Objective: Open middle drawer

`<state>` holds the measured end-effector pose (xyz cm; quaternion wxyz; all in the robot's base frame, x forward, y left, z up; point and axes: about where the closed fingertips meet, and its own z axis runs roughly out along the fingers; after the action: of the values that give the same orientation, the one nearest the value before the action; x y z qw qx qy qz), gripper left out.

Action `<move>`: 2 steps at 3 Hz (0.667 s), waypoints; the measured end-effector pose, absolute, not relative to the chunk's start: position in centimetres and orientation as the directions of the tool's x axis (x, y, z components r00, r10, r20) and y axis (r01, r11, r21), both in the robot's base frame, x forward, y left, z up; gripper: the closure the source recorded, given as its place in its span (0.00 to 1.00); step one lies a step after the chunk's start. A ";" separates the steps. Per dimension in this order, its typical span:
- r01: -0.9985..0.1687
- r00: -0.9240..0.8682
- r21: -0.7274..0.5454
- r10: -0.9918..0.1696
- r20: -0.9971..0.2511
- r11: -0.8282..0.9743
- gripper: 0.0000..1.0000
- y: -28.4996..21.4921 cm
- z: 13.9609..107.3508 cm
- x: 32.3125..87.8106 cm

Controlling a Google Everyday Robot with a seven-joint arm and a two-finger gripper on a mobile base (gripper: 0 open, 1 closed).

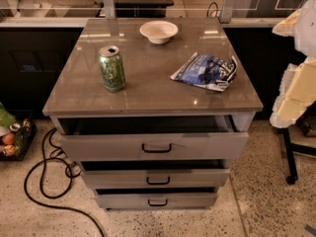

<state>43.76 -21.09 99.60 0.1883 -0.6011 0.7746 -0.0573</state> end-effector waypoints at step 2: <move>-0.911 -0.194 -0.333 -0.965 -0.174 0.243 0.00 -21.3 98.9 44.5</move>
Offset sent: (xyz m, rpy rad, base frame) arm 0.0195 -0.0068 -0.0234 -0.1312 0.0059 0.0310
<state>44.48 -21.27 98.86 0.1749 -0.6104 0.7686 -0.0774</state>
